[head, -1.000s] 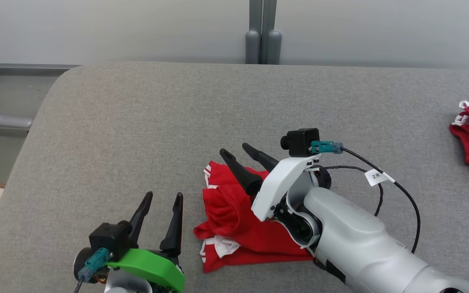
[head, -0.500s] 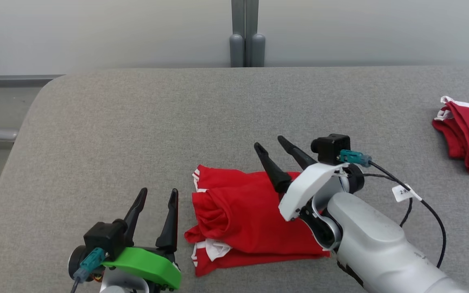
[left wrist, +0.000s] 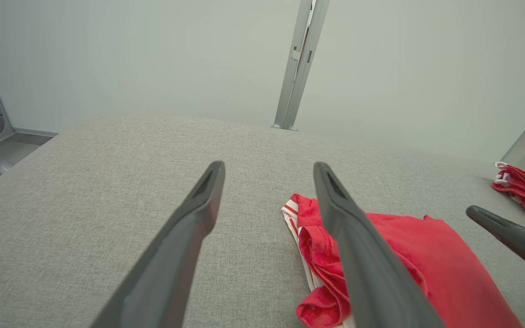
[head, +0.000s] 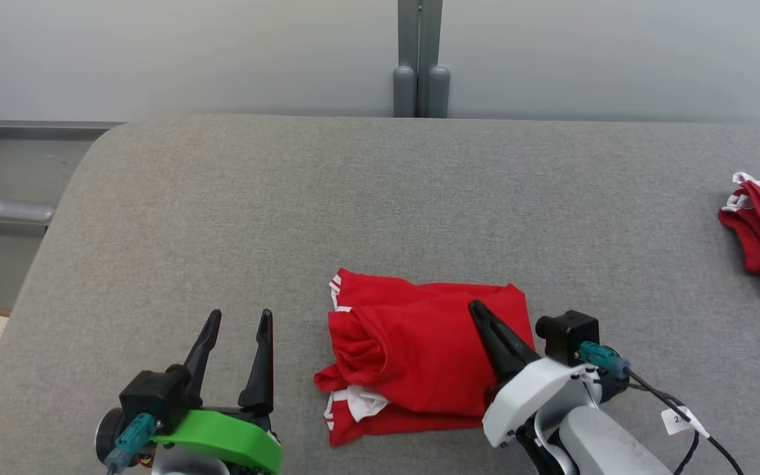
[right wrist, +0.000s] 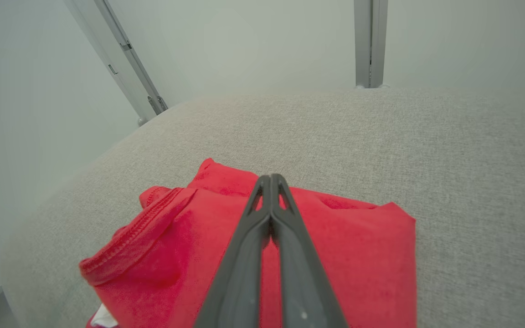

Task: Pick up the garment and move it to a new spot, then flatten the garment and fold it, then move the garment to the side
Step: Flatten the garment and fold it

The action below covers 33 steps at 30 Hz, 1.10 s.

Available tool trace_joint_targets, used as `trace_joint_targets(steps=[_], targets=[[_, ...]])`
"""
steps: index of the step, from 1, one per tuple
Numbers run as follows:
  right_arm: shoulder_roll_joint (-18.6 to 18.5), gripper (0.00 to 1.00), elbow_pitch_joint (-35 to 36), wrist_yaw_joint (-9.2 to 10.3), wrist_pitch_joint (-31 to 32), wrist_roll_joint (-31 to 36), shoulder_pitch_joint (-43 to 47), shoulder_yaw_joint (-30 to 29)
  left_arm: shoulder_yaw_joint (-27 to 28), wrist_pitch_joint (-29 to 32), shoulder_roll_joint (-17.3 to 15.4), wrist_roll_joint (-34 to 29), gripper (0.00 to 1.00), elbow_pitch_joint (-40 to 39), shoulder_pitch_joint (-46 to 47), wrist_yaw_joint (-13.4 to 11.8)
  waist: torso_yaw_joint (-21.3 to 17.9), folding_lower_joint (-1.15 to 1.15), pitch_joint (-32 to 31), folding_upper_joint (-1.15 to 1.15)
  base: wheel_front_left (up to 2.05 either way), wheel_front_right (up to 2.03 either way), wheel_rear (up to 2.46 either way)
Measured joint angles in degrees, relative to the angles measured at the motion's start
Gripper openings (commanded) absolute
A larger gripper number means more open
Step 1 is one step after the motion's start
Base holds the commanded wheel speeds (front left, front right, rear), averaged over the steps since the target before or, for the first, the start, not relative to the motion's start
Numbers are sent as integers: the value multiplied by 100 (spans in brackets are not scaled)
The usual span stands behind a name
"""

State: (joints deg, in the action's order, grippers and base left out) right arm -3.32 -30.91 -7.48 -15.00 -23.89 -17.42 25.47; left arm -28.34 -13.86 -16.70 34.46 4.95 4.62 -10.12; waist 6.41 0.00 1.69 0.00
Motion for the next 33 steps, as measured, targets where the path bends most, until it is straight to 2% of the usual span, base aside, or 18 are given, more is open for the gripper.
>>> trace_joint_targets(steps=[5, 10, 17, 23, 33], targets=[[34, 0, -119, 0, 0, 123, 177, 180, -20, -7, -19, 0, 100, -36, -2, 0, 183, 0, -9, 0, 0, 0, 0], [53, 0, -291, 0, 0, -202, 168, 740, -42, 9, -30, -1, 100, -45, 2, 0, 431, 0, 5, 0, 0, 0, 0], [47, 0, -543, 0, 0, -503, -144, 1076, -43, 25, -66, -9, 100, -68, 14, -4, 787, 0, 51, 0, 0, 0, 0], [54, 0, -818, 0, 0, -787, -364, 1794, -52, 36, -80, -9, 100, -82, 41, -4, 1023, 0, 107, 0, 0, 0, 0], [52, 0, -1285, 0, -4, -828, -680, 2486, -35, 25, -93, -7, 100, -100, 76, -22, 1155, 0, 245, 0, 0, 0, 0]])
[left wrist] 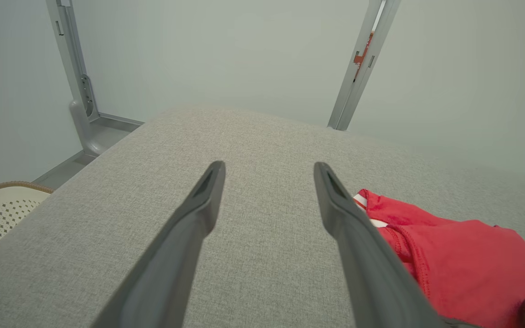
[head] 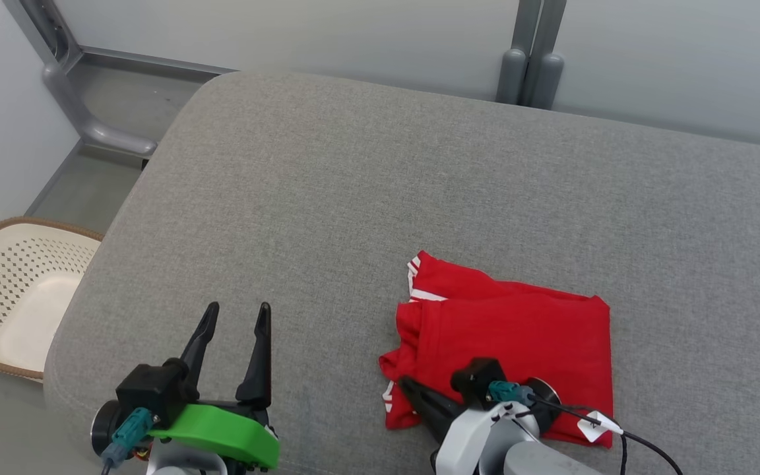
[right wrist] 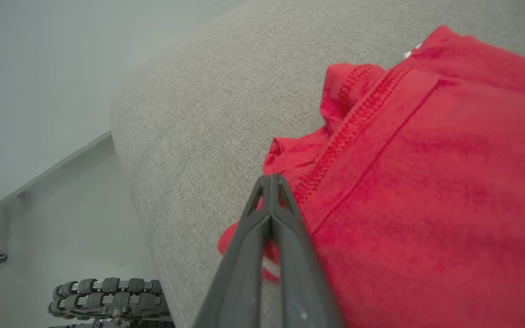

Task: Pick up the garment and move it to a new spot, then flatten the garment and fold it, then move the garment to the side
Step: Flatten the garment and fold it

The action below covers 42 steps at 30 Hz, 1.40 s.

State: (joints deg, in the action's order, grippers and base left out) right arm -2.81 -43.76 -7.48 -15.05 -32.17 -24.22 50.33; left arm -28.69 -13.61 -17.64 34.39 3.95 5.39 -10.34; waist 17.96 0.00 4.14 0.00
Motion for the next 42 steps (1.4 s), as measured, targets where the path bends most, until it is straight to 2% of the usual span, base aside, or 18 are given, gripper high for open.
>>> trace_joint_targets(steps=[10, 14, 18, 19, 20, 21, 22, 23, 32, 36, 42], targets=[[-1, 0, -110, -1, 0, -153, -85, 287, 35, -16, -2, 9, 100, 5, 13, -24, -113, 0, 71, 0, 0, 0, 0], [-1, 0, 198, -1, 0, 43, -116, 115, 41, -34, -8, 15, 100, 5, 16, -26, -216, 0, 76, 0, 0, 0, 0], [-1, 1, 658, -1, 0, 323, -70, -315, 53, -41, -38, 14, 100, 3, 27, -35, -345, 0, 68, 0, 0, 0, 0], [2, 20, 759, -1, 1, 398, -42, -436, 54, -42, -44, 14, 100, 3, 29, -35, -374, 0, 65, 0, 0, 0, 0], [3, 32, 901, -1, 0, 477, 10, -630, 52, -42, -47, 14, 100, 2, 35, -36, -411, 0, 59, 0, 0, 0, 0], [2, 49, 1042, -1, 0, 539, 69, -826, 43, -42, -47, 12, 100, 2, 51, -40, -445, 0, 53, 0, 0, 0, 0], [2, 87, 1173, -1, 0, 619, 129, -1046, 38, -43, -49, 4, 100, -2, 69, -41, -480, 0, 47, 0, 0, 0, 0], [1, 100, 1291, -1, 0, 717, 174, -1223, 33, -49, -53, -3, 100, -1, 85, -41, -508, 0, 43, 0, 0, 0, 0], [-2, 100, 2416, -1, 0, 1490, 815, -3049, 73, -110, 81, -129, 100, 141, 215, 14, -825, 0, -6, 0, 0, 0, 0], [-1, 100, 2810, 0, 0, 1670, 1160, -3667, 167, -125, 202, -218, 100, 253, 211, 54, -979, 0, -34, 0, 0, 0, 0], [-4, 100, 3165, -1, 0, 1782, 1622, -4245, 532, -136, 397, -480, 100, 258, 12, 135, -1197, 0, -84, 0, 0, 0, 0]])
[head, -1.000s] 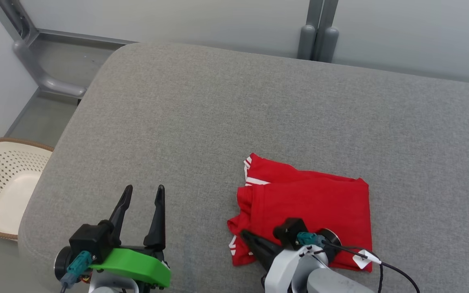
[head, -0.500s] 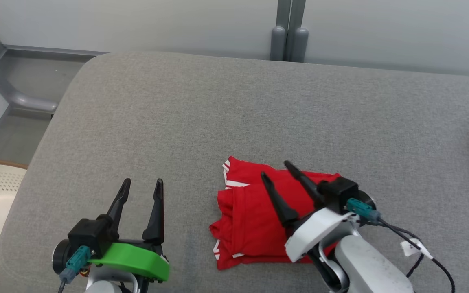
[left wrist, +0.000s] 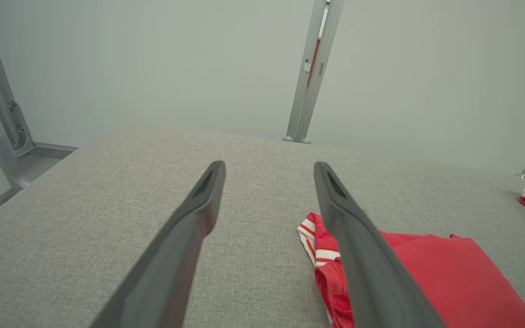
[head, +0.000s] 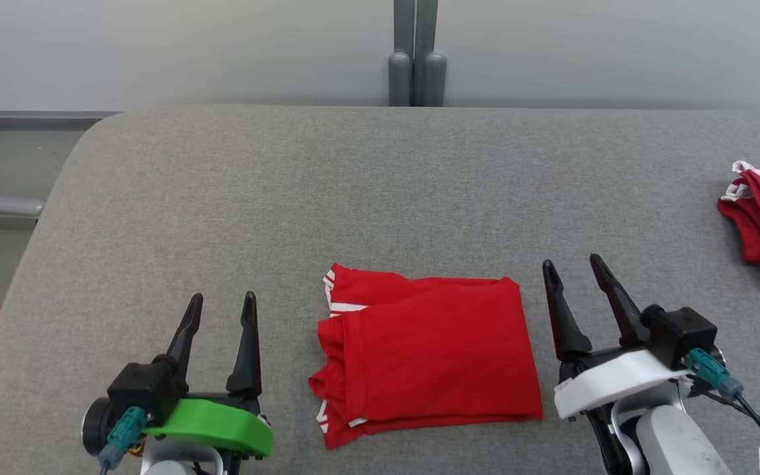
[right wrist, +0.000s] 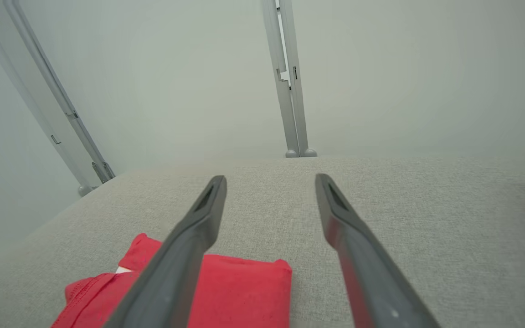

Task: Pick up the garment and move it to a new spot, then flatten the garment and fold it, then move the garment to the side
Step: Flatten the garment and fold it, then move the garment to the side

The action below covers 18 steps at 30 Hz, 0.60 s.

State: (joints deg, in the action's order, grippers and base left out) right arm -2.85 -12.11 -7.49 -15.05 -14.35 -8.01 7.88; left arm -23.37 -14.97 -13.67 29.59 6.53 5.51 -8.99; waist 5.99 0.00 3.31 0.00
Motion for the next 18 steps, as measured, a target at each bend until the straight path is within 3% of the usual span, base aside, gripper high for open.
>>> trace_joint_targets(steps=[9, 18], targets=[[1, 100, 126, 0, 0, -26, 442, -270, 638, -5, 345, -464, 100, 91, -492, 238, -185, 0, -151, 0, 0, 0, 0], [1, 100, 113, 0, 0, -59, 535, -312, 942, -5, 605, -810, 100, 259, -616, 525, -226, 0, -299, 0, 0, 0, 0]])
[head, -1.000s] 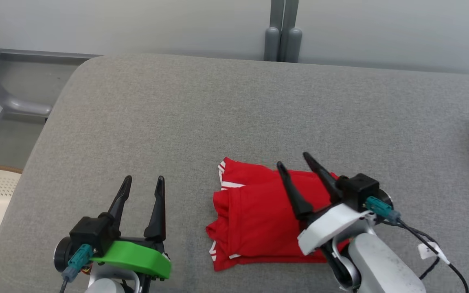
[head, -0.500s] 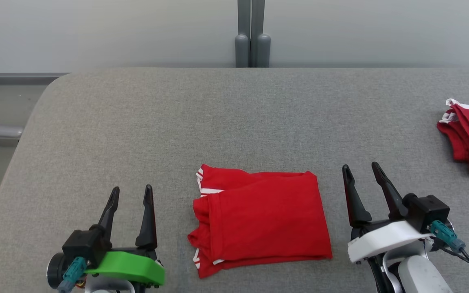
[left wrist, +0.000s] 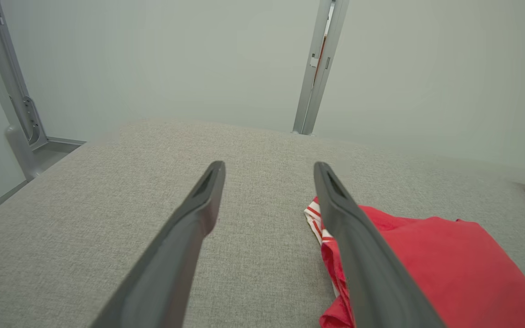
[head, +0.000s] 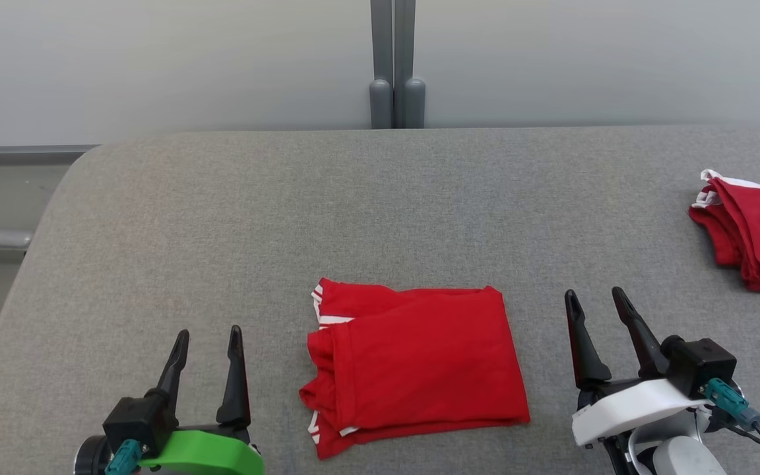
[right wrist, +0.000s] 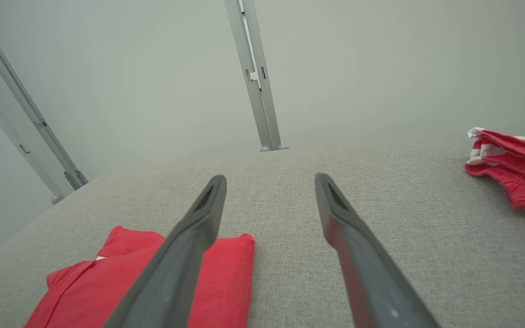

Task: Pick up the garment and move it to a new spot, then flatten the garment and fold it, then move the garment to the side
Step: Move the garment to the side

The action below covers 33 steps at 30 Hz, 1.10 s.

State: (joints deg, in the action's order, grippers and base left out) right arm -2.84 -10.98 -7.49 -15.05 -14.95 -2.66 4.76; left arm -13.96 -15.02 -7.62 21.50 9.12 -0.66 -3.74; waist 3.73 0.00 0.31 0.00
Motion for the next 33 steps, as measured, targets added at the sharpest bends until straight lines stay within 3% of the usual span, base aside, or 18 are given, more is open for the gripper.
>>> trace_joint_targets(steps=[11, 15, 21, 33], targets=[[0, 100, -111, 0, 0, 0, 5, -199, 272, 0, 205, -289, 100, 59, -44, 247, 70, 0, -39, 0, 0, 0, 0], [0, 100, -672, 1, 22, 35, -61, -202, 313, 0, 270, -357, 100, 82, -60, 320, 107, 0, -48, 0, 0, 0, 0], [0, 100, -1614, 0, 942, -152, -545, -73, 338, -1, 336, -439, 100, 149, -70, 424, 237, 0, -44, 0, 0, 0, 0], [-10, 100, -2846, 1, 1880, -695, -1425, 490, 446, -1, 427, -500, 100, 187, -37, 522, 649, 0, 121, 0, 0, 0, 0]])
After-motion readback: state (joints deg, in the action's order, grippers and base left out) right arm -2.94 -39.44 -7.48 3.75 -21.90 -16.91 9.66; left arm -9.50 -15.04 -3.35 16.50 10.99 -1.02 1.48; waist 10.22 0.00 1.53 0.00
